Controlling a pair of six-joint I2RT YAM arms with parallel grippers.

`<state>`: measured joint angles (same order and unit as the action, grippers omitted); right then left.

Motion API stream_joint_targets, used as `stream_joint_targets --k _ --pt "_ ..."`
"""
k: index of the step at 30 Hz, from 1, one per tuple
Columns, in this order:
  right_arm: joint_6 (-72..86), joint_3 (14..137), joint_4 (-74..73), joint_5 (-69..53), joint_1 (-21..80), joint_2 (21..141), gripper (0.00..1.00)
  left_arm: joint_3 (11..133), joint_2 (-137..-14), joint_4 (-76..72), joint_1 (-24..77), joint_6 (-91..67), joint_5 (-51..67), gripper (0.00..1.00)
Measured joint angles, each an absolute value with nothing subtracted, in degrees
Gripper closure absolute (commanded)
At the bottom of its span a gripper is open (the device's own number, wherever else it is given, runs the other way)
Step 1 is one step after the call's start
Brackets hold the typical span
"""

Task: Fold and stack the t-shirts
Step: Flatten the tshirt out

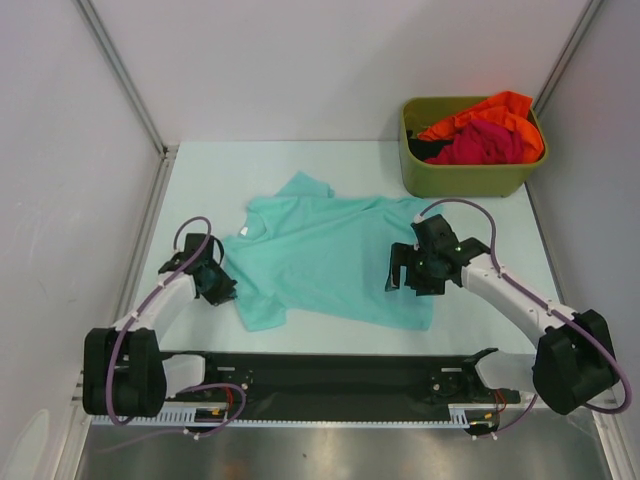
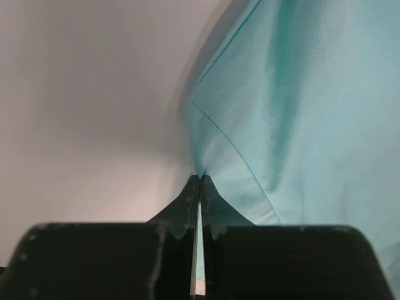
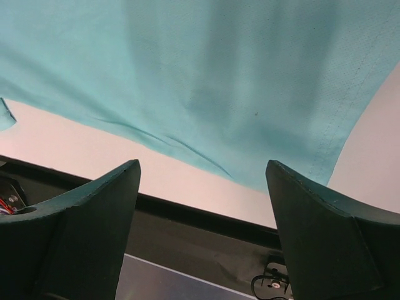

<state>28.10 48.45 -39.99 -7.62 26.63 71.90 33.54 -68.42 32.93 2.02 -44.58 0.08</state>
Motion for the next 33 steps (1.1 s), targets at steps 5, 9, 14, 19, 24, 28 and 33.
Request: stream_joint_targets --k 5,9,14,19,24,28,33 --pt "28.10 47.79 -40.01 -7.64 26.63 70.96 0.12 35.70 -67.59 35.20 7.29 -43.46 -3.25 0.96" --pt "28.03 47.59 -40.16 -7.70 26.63 70.94 0.12 47.57 -77.84 35.73 17.65 -43.53 -5.50 0.96" --pt "27.57 47.70 -40.16 -8.19 26.63 71.94 0.11 72.99 -99.88 39.81 26.94 -41.91 -8.67 0.19" --pt "27.16 47.81 -40.14 -8.64 26.41 73.71 0.11 72.23 -96.79 41.78 29.04 -39.79 -10.41 0.11" --pt "27.29 47.20 -39.38 -9.61 26.39 72.55 0.11 57.56 -75.31 42.70 27.11 -37.36 -8.84 0.24" --pt "27.35 46.15 -39.07 -10.02 26.24 72.05 0.11 45.45 -63.16 35.59 19.70 -37.04 1.04 0.44" --pt "27.33 45.76 -39.00 -10.57 26.24 72.05 0.10 38.28 -66.48 26.72 13.69 -39.55 12.62 0.53"
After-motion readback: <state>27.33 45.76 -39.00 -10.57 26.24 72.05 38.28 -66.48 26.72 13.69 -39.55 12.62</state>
